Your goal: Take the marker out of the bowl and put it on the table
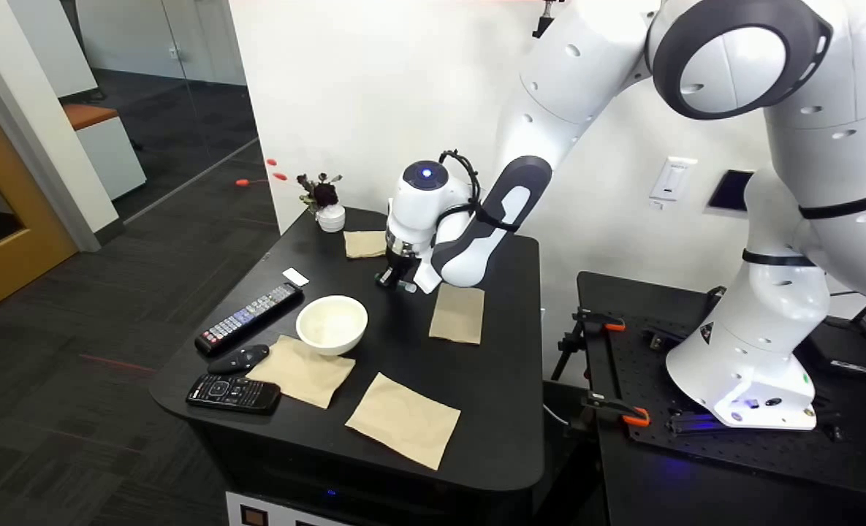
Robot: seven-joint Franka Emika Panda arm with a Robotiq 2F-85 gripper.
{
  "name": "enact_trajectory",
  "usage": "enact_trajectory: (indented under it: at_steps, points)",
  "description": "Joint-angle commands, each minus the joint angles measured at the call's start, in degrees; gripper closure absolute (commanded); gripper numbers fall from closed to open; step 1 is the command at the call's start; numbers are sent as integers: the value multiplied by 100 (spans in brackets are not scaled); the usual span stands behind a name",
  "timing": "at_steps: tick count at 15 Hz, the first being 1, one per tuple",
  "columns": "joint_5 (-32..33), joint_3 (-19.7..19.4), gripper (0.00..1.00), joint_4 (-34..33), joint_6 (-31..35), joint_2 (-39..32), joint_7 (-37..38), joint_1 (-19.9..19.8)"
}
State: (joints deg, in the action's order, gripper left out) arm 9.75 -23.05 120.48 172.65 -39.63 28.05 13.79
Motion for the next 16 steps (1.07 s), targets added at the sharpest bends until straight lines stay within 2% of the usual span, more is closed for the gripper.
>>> enact_trajectory:
  at_steps: [1,7,8,13,16]
  points:
    - [-233,-311,49,132,168,-14,-214,243]
    - [-455,-570,4,319,384,322,-276,372]
    - [-507,-535,1,336,420,407,-326,336]
    - [-678,-383,0,392,388,764,-579,204]
    - [-722,-89,0,413,254,973,-822,-45]
